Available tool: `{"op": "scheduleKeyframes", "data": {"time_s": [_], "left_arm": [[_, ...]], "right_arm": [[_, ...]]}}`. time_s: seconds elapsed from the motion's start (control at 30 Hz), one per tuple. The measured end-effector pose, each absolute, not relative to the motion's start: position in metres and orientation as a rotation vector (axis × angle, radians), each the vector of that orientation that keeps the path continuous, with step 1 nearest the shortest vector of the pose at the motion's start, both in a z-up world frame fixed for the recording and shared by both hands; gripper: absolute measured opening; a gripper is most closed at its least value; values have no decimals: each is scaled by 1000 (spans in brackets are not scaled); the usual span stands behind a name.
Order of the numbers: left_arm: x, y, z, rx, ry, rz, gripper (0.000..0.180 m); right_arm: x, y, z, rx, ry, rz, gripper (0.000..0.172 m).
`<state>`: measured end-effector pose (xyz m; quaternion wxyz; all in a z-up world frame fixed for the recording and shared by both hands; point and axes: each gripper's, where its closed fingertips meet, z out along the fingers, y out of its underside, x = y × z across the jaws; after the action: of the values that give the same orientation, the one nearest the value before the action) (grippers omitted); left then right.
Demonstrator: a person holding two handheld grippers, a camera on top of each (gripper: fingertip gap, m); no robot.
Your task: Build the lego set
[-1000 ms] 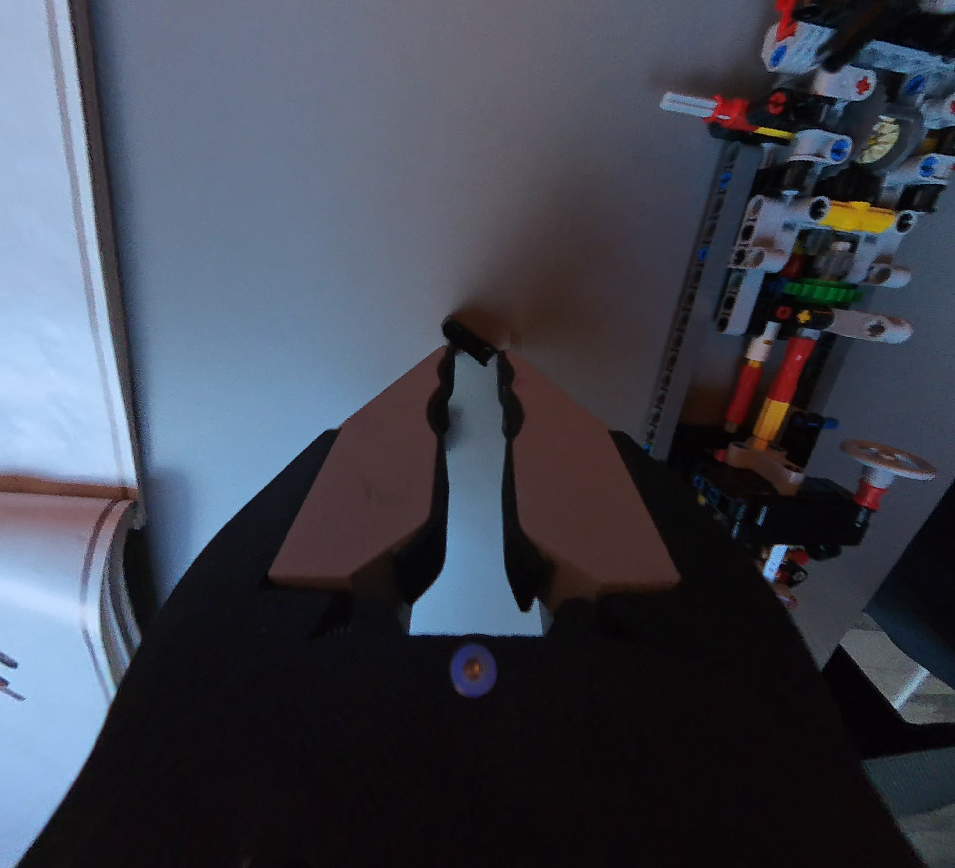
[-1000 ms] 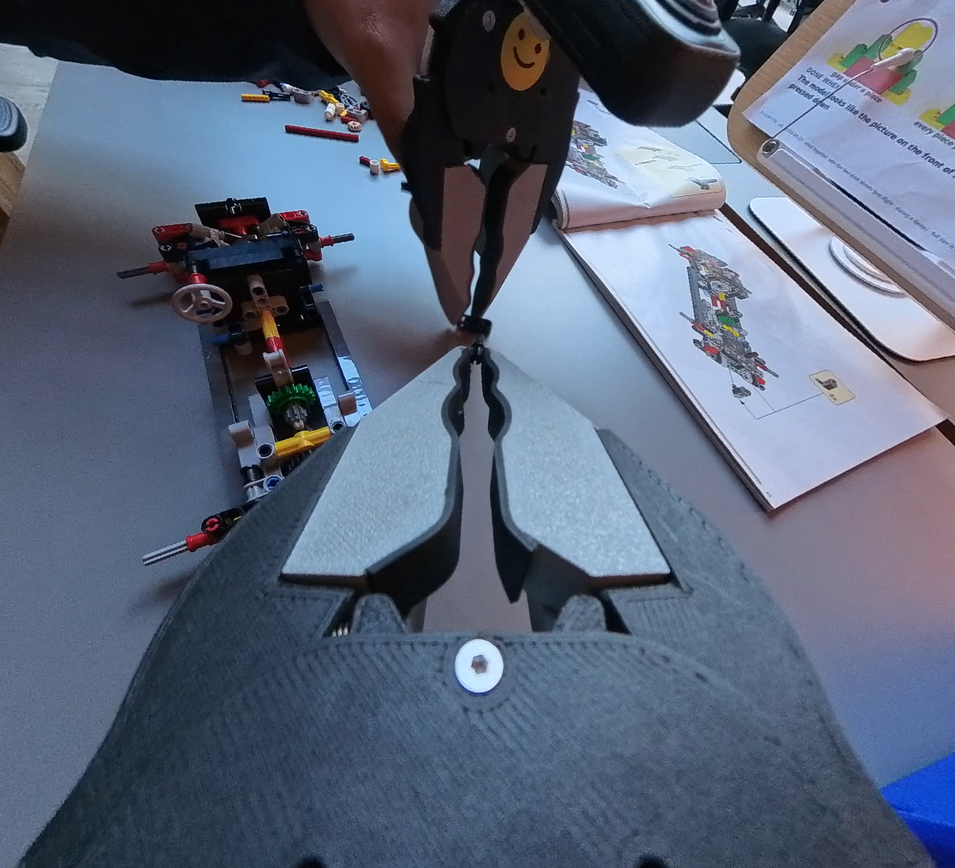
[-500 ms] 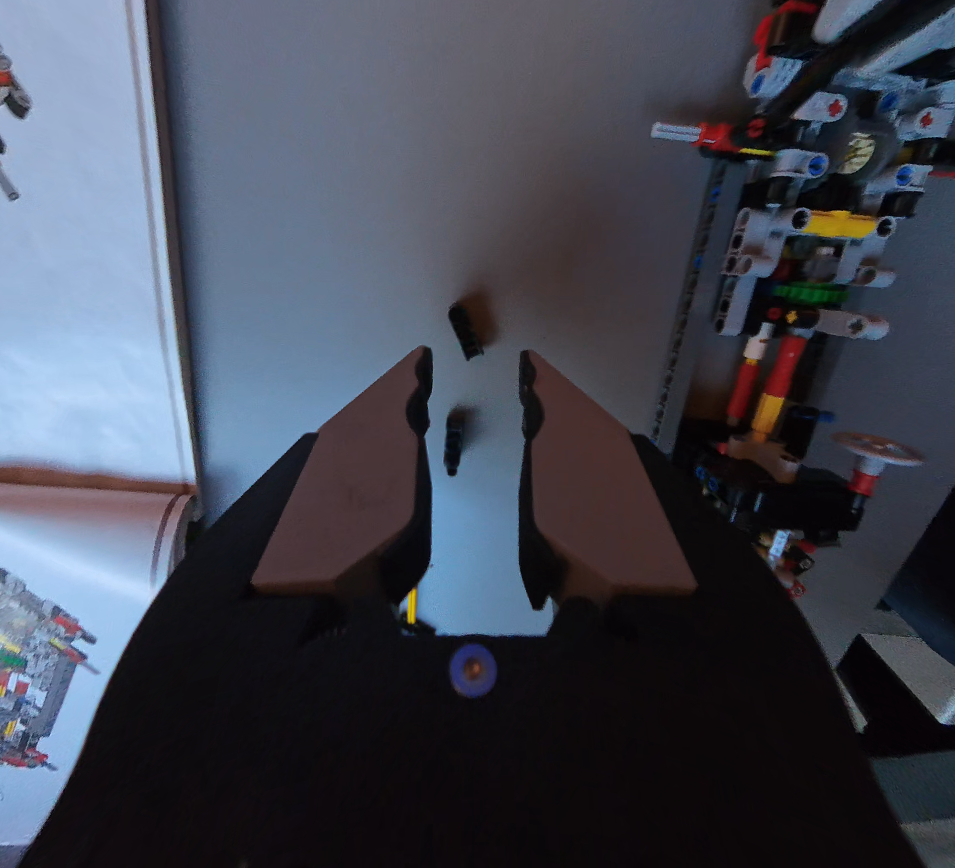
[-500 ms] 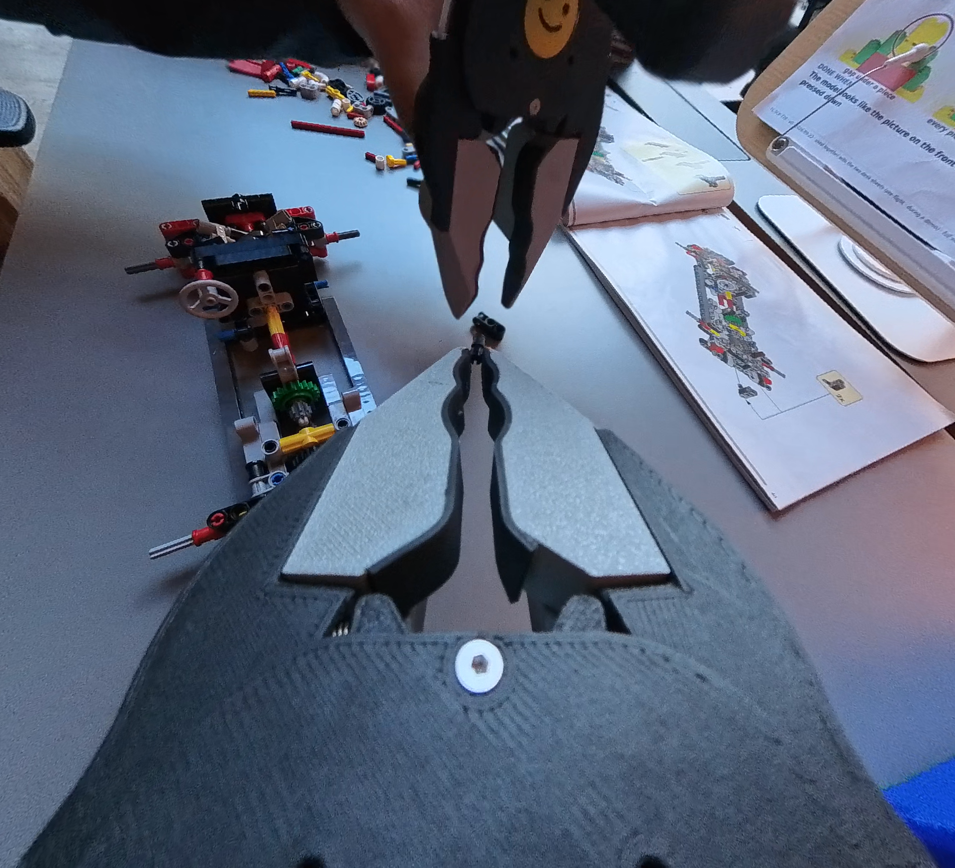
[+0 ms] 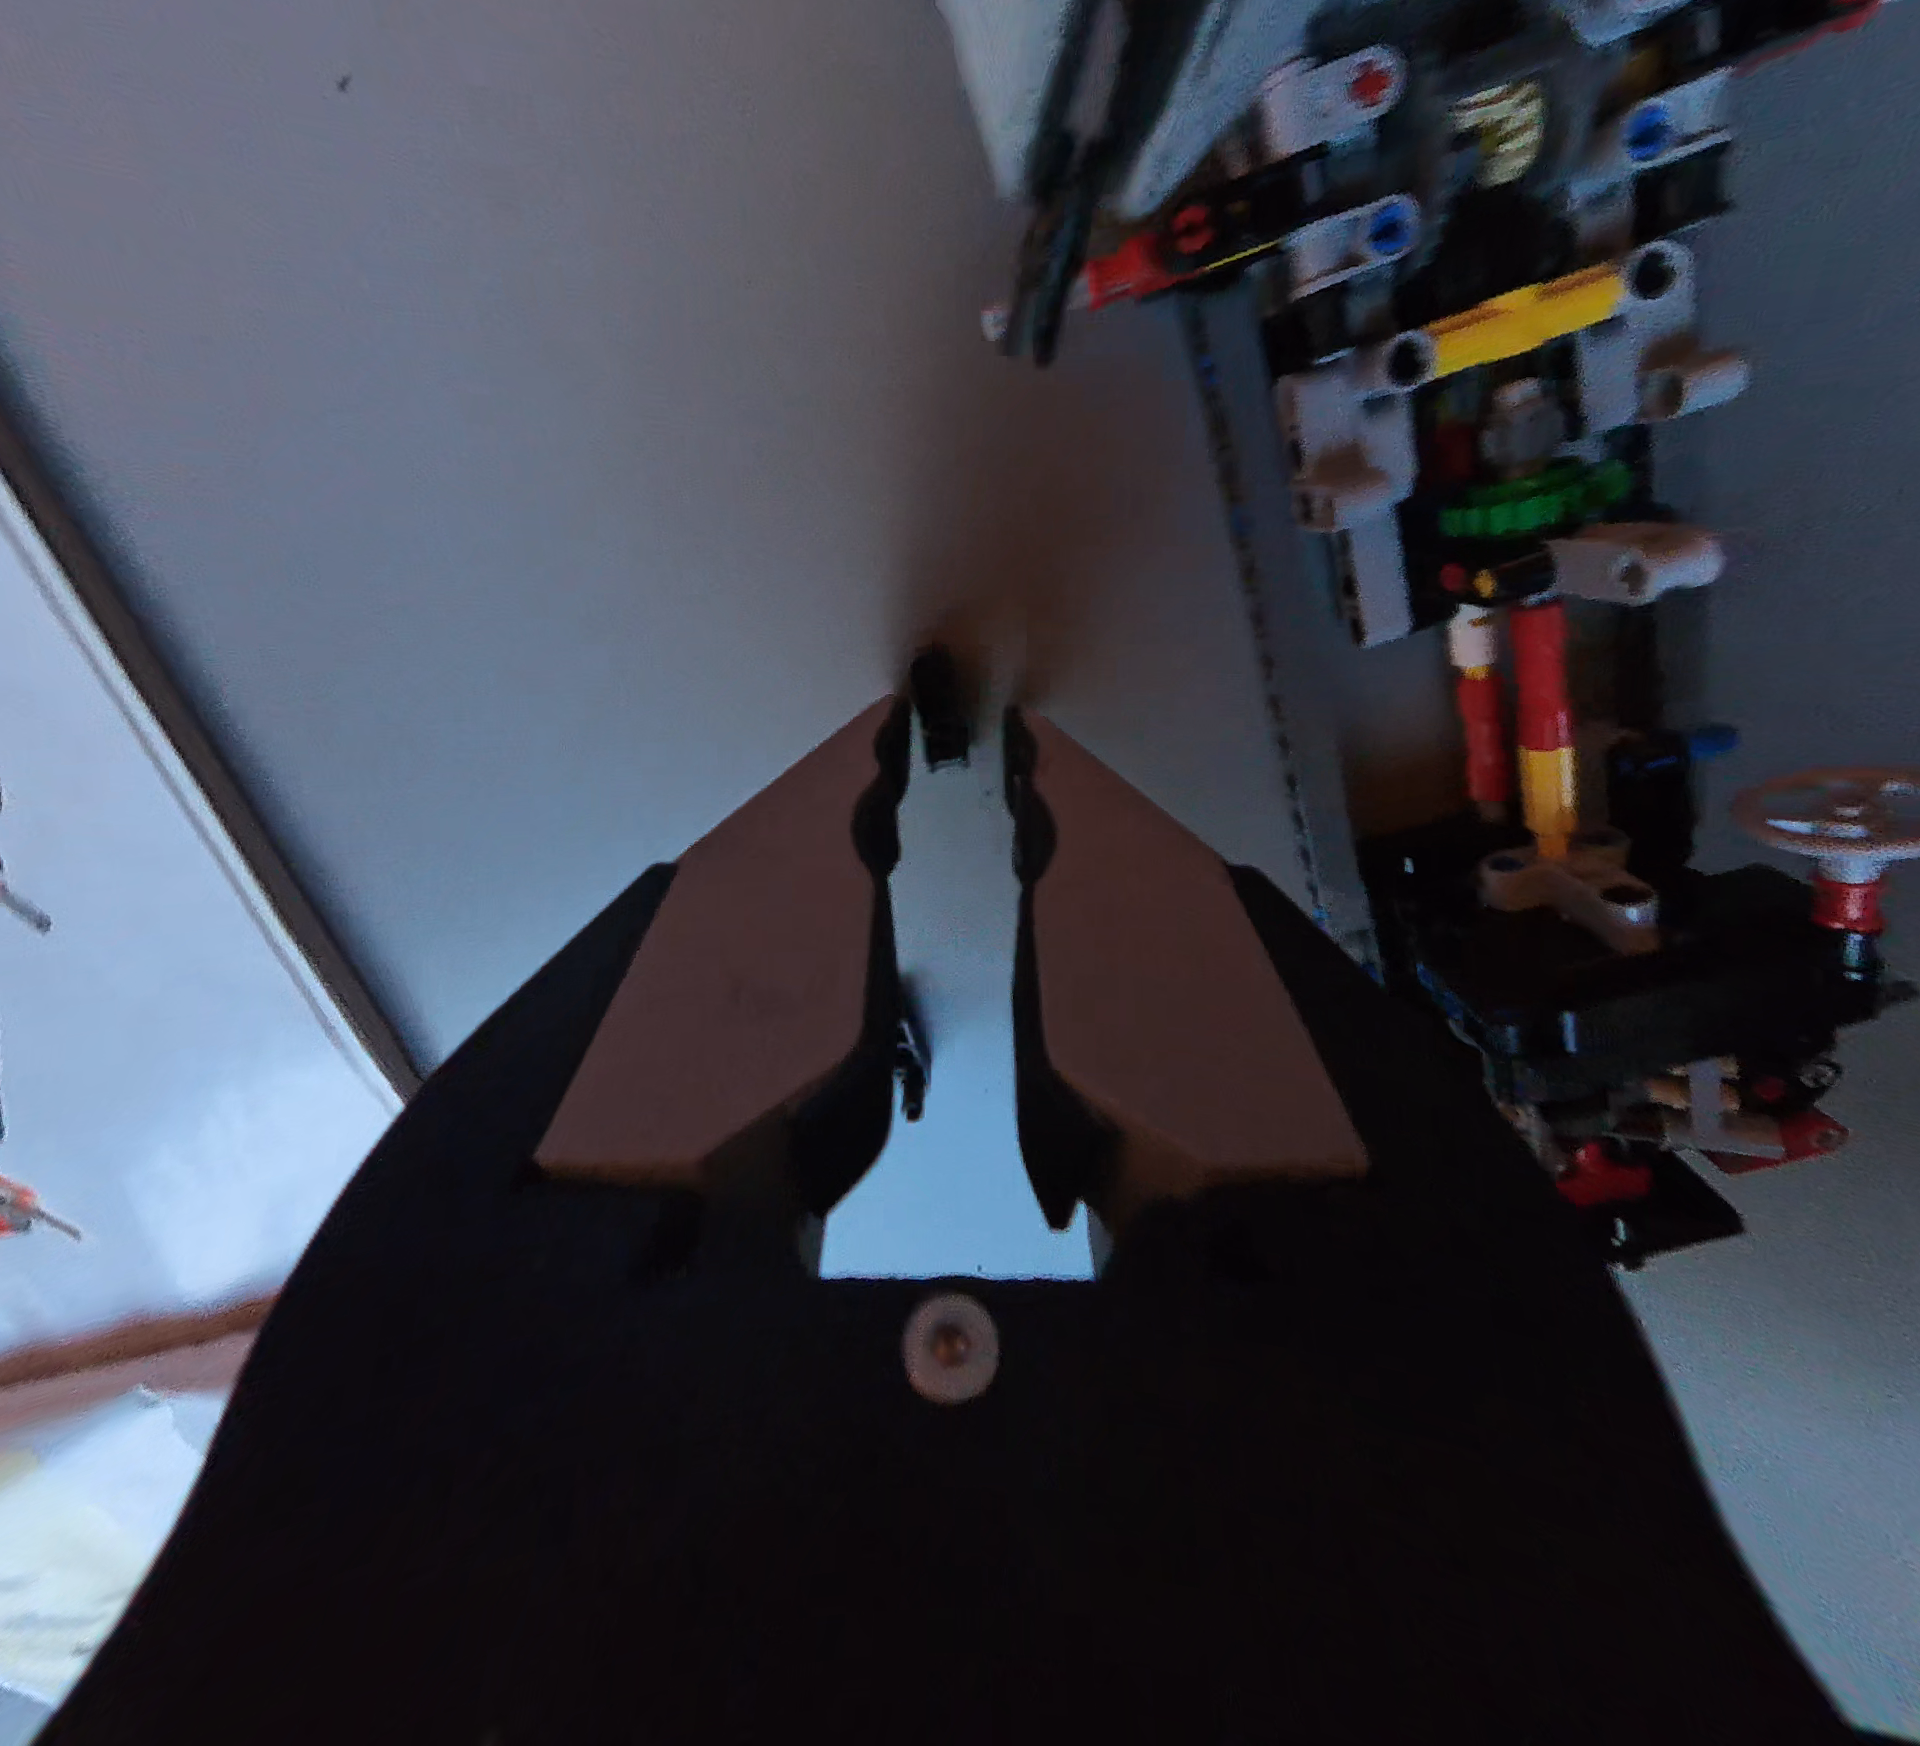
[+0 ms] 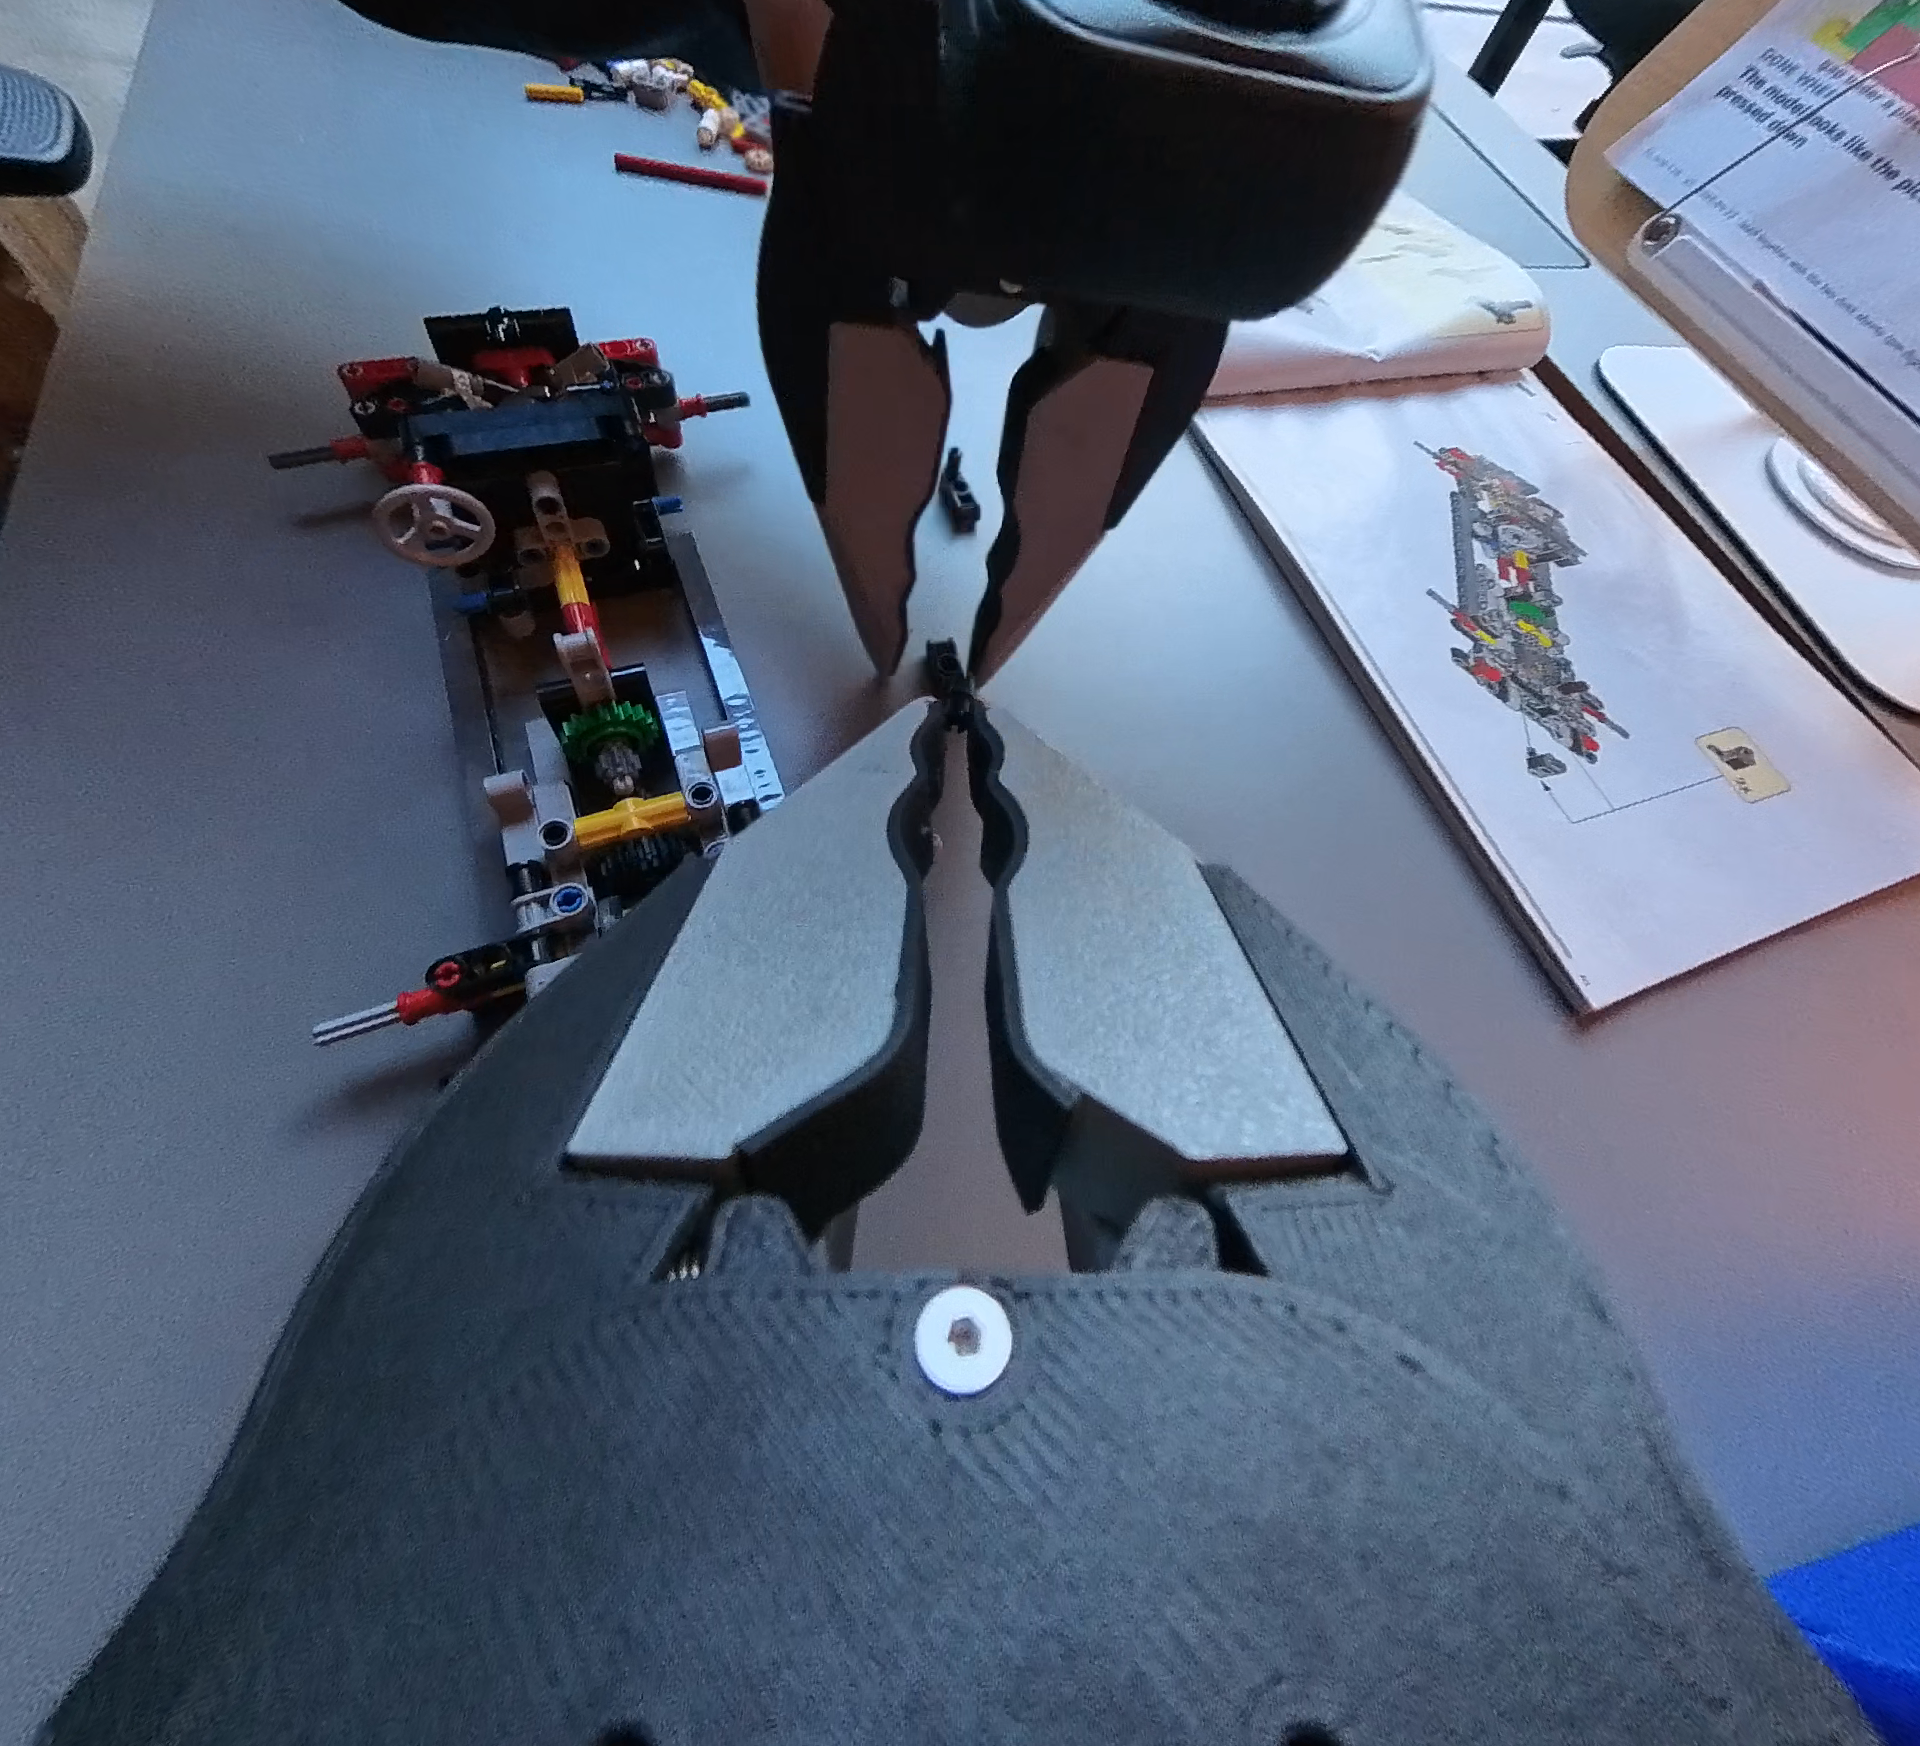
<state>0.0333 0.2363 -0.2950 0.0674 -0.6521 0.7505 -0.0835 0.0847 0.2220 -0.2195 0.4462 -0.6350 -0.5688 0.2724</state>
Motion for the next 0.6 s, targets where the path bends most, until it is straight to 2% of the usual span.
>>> {"op": "scheduleKeyframes", "data": {"time_s": [0.07, 0.13, 0.4, 0.6], "left_arm": [[36, 234, -294, -1951, 2273, -252, 26], [38, 236, -290, -1945, 2241, -269, 27], [66, 229, -250, -1787, 2002, -339, 23], [82, 217, -242, -1695, 1969, -344, 9]], "right_arm": [[84, 221, -224, -1585, -1429, 675, 1], [84, 221, -229, -1608, -1448, 666, 1], [80, 218, -236, -1694, -1436, 779, 1], [79, 217, -227, -1702, -1371, 908, 1]]}}
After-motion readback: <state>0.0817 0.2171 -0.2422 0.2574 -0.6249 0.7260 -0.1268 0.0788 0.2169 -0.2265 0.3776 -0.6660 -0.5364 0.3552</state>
